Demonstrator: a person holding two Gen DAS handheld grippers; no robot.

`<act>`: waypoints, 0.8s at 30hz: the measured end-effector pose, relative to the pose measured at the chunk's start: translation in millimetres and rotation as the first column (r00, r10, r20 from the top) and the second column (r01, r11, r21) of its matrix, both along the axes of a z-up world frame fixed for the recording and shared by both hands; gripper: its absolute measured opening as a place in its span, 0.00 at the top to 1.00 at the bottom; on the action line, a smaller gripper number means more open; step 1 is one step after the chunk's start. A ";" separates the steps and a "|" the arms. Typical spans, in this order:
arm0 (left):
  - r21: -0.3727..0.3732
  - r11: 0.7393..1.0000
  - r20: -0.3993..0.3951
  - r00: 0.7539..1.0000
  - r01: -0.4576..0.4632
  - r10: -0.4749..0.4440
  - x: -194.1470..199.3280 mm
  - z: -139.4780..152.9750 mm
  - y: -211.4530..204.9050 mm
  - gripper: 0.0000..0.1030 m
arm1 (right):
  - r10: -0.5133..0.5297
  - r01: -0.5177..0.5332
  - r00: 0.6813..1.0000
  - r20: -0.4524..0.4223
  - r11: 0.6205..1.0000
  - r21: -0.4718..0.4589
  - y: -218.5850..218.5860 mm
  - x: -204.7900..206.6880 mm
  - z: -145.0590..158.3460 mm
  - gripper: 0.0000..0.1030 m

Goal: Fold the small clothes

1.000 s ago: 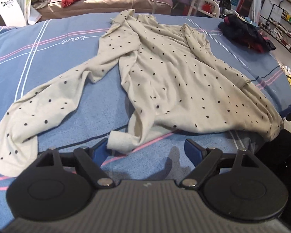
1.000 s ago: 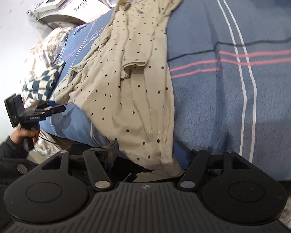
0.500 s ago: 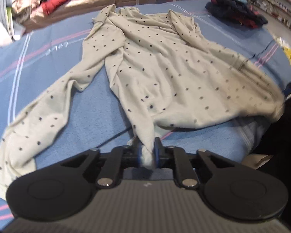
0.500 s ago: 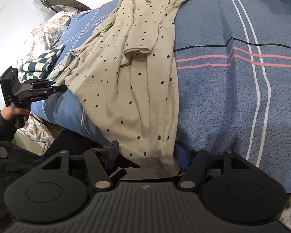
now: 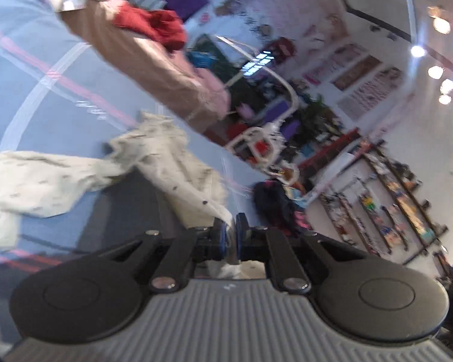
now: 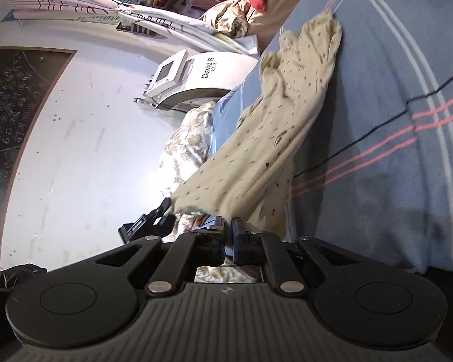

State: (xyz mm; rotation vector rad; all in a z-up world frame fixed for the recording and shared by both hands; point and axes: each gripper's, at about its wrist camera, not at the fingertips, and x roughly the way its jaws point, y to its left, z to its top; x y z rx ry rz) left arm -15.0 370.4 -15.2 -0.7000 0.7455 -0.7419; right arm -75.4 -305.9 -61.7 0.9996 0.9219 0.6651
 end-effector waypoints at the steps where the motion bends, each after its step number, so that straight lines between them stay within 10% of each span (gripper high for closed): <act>1: 0.032 0.999 -0.061 0.997 -0.039 0.041 -1.5 -7.5 10.3 0.94 | 0.011 -0.012 1.000 -0.012 0.997 -0.076 1.8 -0.5 -1.4 0.91; 5: 0.052 0.978 -0.303 0.929 -0.204 0.210 -8.2 -61.3 51.5 0.94 | 0.004 -0.019 0.997 -0.081 0.982 -0.189 12.0 -1.4 -30.1 0.90; 11: 0.150 0.944 -0.368 0.870 -0.292 0.328 -24.0 -98.5 72.7 0.94 | -0.022 0.004 0.994 -0.104 0.987 -0.162 9.6 -7.9 -48.4 0.90; 12: 0.205 0.942 -0.370 0.870 -0.266 0.326 -21.9 -100.0 68.7 0.91 | -0.008 -0.020 0.993 -0.117 0.972 -0.232 12.5 -5.5 -48.0 0.88; 14: 0.238 0.946 -0.367 0.882 -0.219 0.296 -16.5 -103.3 57.9 0.85 | 0.042 -0.122 0.980 -0.194 0.896 -0.427 26.1 0.1 -50.5 0.47; 17: 0.222 0.958 -0.338 0.907 -0.182 0.251 -9.4 -93.5 42.6 0.67 | 0.069 -0.122 0.988 -0.136 0.893 -0.433 32.1 8.3 -43.3 0.45; 20: 0.275 0.951 -0.262 0.941 -0.140 0.214 11.2 -68.6 14.8 0.36 | 0.054 -0.071 0.997 -0.053 0.897 -0.435 35.8 27.6 -31.8 0.10; 24: 0.406 0.907 -0.108 0.979 -0.113 0.170 51.0 -33.2 -38.6 0.19 | 0.076 0.008 0.991 0.112 0.793 -0.609 61.6 71.6 -9.8 0.03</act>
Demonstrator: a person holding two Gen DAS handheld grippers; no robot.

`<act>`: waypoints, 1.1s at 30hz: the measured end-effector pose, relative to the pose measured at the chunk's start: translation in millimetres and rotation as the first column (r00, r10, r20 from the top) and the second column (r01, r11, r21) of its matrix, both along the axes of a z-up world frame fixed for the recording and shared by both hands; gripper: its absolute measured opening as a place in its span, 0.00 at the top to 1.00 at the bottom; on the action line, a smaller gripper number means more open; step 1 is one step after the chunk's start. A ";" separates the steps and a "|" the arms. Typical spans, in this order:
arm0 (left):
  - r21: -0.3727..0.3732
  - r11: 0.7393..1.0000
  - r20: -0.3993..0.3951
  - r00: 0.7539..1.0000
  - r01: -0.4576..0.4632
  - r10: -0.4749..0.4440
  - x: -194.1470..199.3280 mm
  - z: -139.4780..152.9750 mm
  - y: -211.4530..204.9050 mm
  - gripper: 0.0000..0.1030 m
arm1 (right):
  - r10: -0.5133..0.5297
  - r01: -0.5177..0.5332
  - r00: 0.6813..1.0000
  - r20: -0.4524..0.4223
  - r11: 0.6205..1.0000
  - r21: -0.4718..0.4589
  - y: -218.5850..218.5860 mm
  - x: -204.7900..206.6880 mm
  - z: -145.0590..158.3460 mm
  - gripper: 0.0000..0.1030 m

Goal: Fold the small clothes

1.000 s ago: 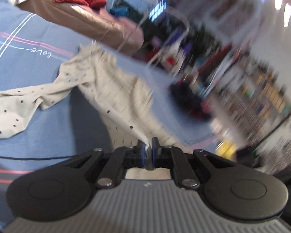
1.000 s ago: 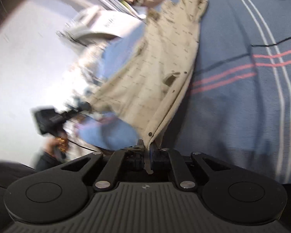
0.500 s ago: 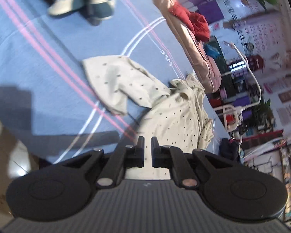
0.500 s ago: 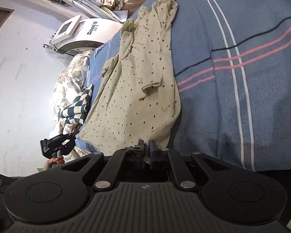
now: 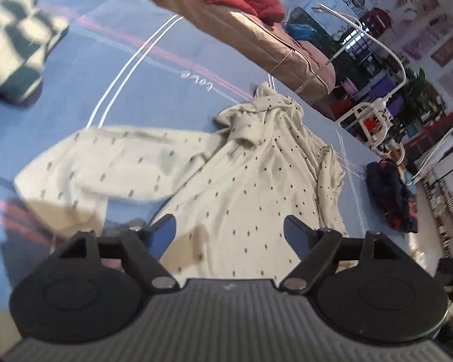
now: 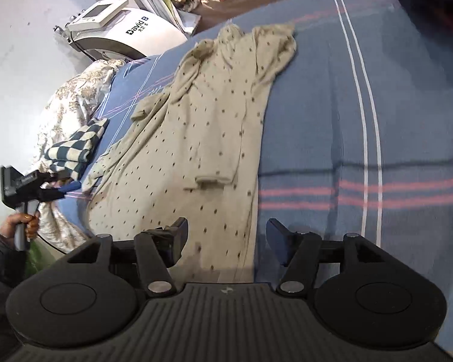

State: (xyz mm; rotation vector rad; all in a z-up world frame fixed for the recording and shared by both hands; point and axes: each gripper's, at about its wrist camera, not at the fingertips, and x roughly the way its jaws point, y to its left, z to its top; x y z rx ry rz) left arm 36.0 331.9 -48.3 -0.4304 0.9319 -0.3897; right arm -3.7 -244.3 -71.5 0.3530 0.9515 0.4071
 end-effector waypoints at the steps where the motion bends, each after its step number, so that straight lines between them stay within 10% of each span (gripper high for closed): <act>1: 0.091 0.996 0.068 0.998 -0.003 -0.003 10.7 12.7 -19.2 0.19 | -0.002 0.004 0.999 0.040 0.998 -0.055 7.6 11.5 5.5 0.00; 5: 0.264 0.964 0.308 0.943 0.043 -0.126 48.5 41.5 -89.4 0.00 | 0.063 -0.026 0.975 0.212 0.984 -0.174 38.8 66.4 21.3 0.00; 11: 0.346 0.931 0.324 0.916 0.120 -0.238 133.1 29.6 -174.4 0.00 | 0.012 0.021 0.985 0.170 0.981 -0.191 49.4 156.6 12.0 0.00; 14: 0.512 0.851 0.343 0.882 0.113 -0.323 171.6 7.6 -203.1 0.00 | 0.030 0.032 0.982 0.184 0.945 -0.325 56.4 186.8 3.0 0.13; 19: 0.651 0.739 0.284 0.847 0.173 -0.449 218.0 -28.2 -243.4 0.01 | -0.084 0.118 0.985 0.152 0.965 -0.232 44.9 231.3 -15.4 0.18; 24: 0.628 0.743 0.242 0.850 0.229 -0.467 254.1 -53.9 -261.0 0.08 | -0.109 0.120 0.992 0.056 0.957 -0.263 51.4 270.6 -33.8 0.24; 27: 0.562 0.773 0.148 0.884 0.294 -0.444 277.6 -70.4 -260.4 0.79 | -0.115 0.120 0.993 0.037 0.961 -0.251 48.4 275.8 -44.3 0.90; 29: 0.474 0.838 0.145 0.915 0.269 -0.376 285.1 -70.4 -250.1 0.81 | -0.143 0.159 0.986 0.083 0.958 -0.239 36.6 270.5 -37.0 0.91; 33: 0.511 0.834 0.185 0.920 0.210 -0.345 294.3 -57.3 -227.2 0.84 | -0.214 0.259 0.960 0.180 0.923 -0.283 -9.9 263.6 -9.1 0.92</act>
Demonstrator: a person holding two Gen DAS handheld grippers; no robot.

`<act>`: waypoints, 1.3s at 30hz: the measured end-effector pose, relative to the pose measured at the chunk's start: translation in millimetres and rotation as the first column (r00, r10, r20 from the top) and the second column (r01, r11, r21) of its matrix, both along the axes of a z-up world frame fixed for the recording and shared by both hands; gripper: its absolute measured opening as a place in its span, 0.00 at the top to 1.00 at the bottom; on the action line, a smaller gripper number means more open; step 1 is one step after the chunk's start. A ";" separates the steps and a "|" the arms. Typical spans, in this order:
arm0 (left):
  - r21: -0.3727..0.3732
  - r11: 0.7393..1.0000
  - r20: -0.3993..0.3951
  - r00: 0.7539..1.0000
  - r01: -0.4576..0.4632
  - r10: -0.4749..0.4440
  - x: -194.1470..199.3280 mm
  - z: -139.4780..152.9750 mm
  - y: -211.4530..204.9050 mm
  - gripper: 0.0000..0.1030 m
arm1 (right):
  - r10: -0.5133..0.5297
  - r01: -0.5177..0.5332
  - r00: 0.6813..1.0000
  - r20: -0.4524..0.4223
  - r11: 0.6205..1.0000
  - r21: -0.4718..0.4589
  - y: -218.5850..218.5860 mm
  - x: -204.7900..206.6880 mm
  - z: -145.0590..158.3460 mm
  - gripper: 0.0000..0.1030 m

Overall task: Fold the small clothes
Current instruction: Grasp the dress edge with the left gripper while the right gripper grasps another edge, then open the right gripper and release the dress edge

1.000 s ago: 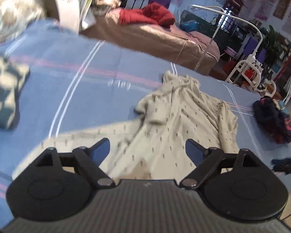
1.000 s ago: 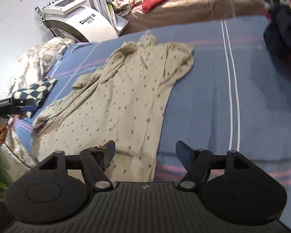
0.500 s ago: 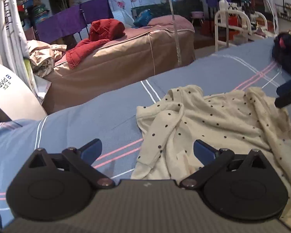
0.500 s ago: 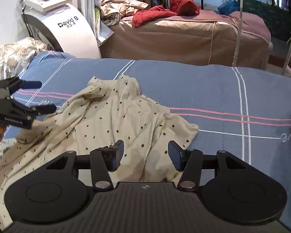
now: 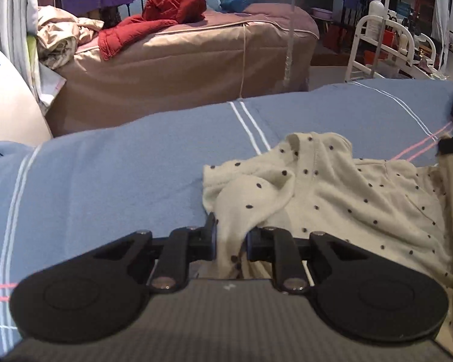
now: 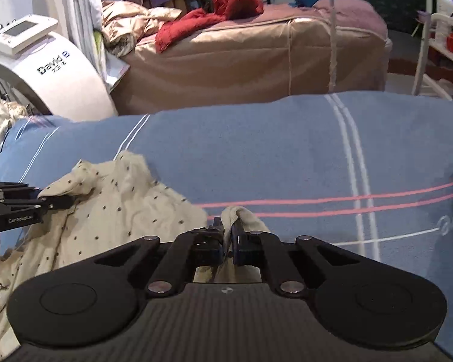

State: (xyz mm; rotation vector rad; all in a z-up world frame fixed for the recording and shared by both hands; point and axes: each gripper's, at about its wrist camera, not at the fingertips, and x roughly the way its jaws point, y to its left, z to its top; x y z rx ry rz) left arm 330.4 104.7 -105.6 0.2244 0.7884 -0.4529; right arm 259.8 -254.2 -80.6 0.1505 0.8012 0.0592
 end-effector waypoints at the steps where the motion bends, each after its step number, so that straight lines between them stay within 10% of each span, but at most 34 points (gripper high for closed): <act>1: 0.022 1.000 0.020 1.000 -0.020 0.020 3.9 4.9 10.3 0.85 | -0.022 0.022 1.000 0.008 0.999 -0.030 -13.2 -1.5 5.6 0.92; 10: 0.139 0.969 -0.006 0.978 -0.204 0.207 59.5 5.4 86.5 0.85 | -0.168 0.138 0.979 -0.113 0.963 -0.231 -85.1 -13.4 -4.0 0.89; 12: 0.133 0.967 -0.012 0.975 -0.217 0.220 61.5 7.4 90.7 0.81 | -0.247 0.223 0.968 -0.048 0.930 -0.294 -83.8 -18.5 0.5 0.53; 14: 0.046 0.980 -0.029 0.981 -0.192 0.194 56.9 14.4 94.1 0.66 | -0.185 0.188 0.982 0.034 0.969 -0.158 -77.9 -21.9 13.6 0.23; 17: -0.051 0.986 -0.030 0.987 -0.157 0.156 50.8 22.3 91.3 0.26 | 0.038 -0.043 0.995 0.092 0.998 0.047 -51.1 -6.4 22.5 0.03; 26: -0.103 0.994 -0.041 0.999 -0.034 0.030 53.2 5.7 73.1 0.12 | 0.427 -0.422 0.904 0.020 0.883 0.205 50.4 106.4 -31.1 0.05; 29: -0.101 0.995 -0.089 0.996 -0.002 -0.007 61.8 -7.1 67.8 0.27 | 0.483 -0.466 0.874 -0.055 0.865 0.189 73.4 121.5 -50.6 0.08; 31: -0.136 0.990 -0.142 0.988 0.044 -0.064 65.2 -13.0 61.5 0.91 | 0.492 -0.471 0.865 -0.099 0.864 0.178 77.8 124.1 -53.7 0.72; 32: -0.139 0.989 -0.156 0.985 0.056 -0.077 65.7 -14.6 56.8 0.95 | 0.489 -0.467 0.867 -0.094 0.864 0.188 73.5 118.0 -52.5 0.94; 39: -0.158 0.986 -0.050 0.997 0.046 -0.055 83.6 0.5 29.0 0.95 | 0.287 -0.284 0.958 -0.010 0.952 0.113 24.2 123.1 -22.6 0.96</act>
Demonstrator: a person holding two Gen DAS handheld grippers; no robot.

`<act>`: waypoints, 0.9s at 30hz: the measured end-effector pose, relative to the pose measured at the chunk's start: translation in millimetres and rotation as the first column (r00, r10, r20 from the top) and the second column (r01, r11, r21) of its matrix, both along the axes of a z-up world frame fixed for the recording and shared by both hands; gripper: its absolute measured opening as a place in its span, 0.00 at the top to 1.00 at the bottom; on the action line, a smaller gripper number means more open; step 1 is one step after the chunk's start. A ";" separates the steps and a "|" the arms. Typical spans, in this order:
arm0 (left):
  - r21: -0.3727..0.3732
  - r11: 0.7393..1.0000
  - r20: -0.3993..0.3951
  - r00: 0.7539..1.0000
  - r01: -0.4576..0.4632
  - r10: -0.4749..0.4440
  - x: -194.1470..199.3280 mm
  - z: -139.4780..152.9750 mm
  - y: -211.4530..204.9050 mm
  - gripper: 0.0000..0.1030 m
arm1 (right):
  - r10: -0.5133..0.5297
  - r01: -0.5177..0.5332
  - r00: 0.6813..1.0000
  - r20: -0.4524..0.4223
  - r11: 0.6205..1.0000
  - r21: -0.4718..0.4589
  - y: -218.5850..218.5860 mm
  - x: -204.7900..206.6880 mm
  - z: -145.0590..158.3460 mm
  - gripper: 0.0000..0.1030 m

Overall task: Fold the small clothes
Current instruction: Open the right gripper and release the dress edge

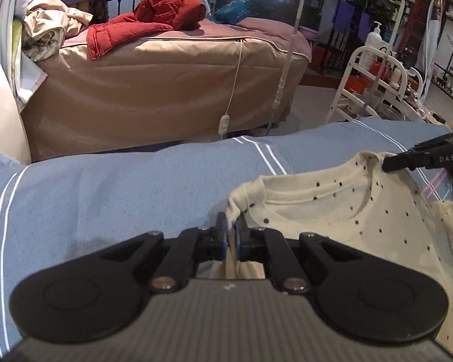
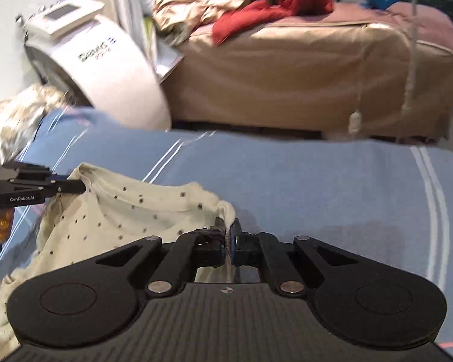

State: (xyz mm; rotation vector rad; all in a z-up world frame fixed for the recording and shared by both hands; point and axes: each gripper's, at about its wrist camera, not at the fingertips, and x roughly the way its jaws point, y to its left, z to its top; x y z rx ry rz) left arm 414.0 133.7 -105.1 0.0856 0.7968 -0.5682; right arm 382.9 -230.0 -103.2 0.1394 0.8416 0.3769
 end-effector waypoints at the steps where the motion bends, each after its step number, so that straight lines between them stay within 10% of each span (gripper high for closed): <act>1: 0.049 0.999 0.007 1.000 0.000 -0.001 6.3 -1.9 -9.5 0.94 | -0.004 0.004 1.000 0.001 1.000 -0.014 0.1 1.3 0.1 0.96; 5: 0.187 0.982 0.006 1.000 -0.030 0.030 18.6 -18.6 -34.0 0.83 | -0.031 0.025 0.998 -0.048 0.993 -0.114 9.8 5.5 -17.3 0.85; 7: 0.240 0.967 0.052 0.996 -0.082 0.072 16.5 -14.7 -34.6 0.33 | -0.057 0.051 0.997 -0.042 0.989 -0.139 7.9 -0.6 -21.0 0.69; 9: 0.287 0.948 0.103 0.989 -0.135 0.110 8.1 -8.4 -25.7 0.10 | -0.078 0.079 0.997 0.010 0.986 -0.150 1.9 -13.3 -14.4 0.45; 13: 0.248 0.954 0.128 0.982 -0.169 0.141 -25.4 17.3 19.6 0.10 | -0.138 0.154 0.981 0.135 0.981 -0.119 -16.6 -56.0 11.4 0.00; 17: 0.130 0.982 0.067 0.989 -0.137 0.129 -91.6 45.0 82.8 0.07 | -0.063 0.062 0.996 0.058 0.998 0.020 -22.7 -102.9 28.1 0.00; 22: 0.161 0.973 0.023 0.987 -0.162 0.161 -199.7 64.0 152.0 0.07 | -0.020 0.022 1.000 -0.008 0.984 0.176 -12.0 -178.4 29.8 0.00; 27: 0.238 0.924 -0.006 0.951 -0.299 0.309 -289.6 65.7 209.7 0.07 | -0.016 0.012 0.999 0.045 0.995 0.103 17.2 -240.2 26.3 0.00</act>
